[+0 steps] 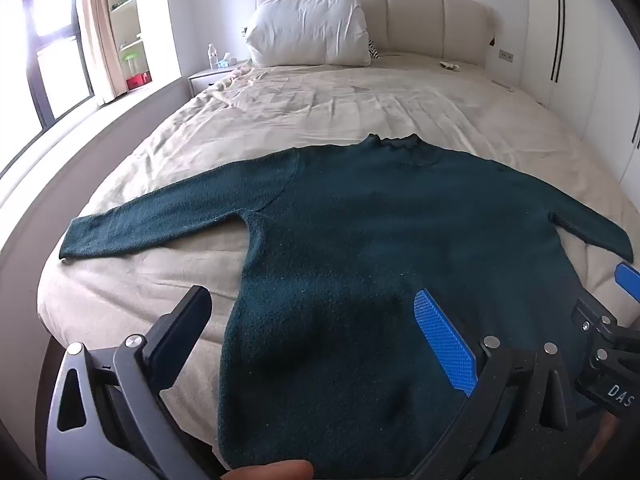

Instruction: Fold small clothes

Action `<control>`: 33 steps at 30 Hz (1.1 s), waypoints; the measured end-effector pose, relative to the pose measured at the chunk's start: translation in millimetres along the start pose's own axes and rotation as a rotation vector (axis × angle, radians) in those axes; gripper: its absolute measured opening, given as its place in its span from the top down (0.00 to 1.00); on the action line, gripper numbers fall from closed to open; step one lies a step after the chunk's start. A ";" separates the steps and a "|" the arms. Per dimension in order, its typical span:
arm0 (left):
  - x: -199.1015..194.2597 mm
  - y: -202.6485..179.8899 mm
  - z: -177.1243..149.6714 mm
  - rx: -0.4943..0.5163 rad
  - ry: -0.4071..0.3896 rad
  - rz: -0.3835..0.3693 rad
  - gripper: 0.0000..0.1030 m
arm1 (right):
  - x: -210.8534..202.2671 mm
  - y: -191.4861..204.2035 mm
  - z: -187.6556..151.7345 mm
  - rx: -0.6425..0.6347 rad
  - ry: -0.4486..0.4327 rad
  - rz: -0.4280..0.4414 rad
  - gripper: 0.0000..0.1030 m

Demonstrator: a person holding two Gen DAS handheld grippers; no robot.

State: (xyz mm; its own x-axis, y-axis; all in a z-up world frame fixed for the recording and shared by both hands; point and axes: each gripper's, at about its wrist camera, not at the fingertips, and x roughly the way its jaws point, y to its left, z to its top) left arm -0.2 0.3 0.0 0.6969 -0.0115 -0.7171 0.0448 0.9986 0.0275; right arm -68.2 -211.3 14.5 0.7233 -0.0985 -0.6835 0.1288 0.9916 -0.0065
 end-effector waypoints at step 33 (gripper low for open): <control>3.0 0.0 -3.2 0.006 0.014 -0.024 0.00 | 1.2 -0.5 -2.7 -0.006 0.002 -0.008 0.00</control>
State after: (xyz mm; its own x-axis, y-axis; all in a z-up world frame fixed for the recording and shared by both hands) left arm -0.3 0.4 -4.4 0.6851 -0.0352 -0.7276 0.0661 0.9977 0.0140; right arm -69.3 -211.7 11.7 0.7209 -0.1058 -0.6849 0.1302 0.9914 -0.0162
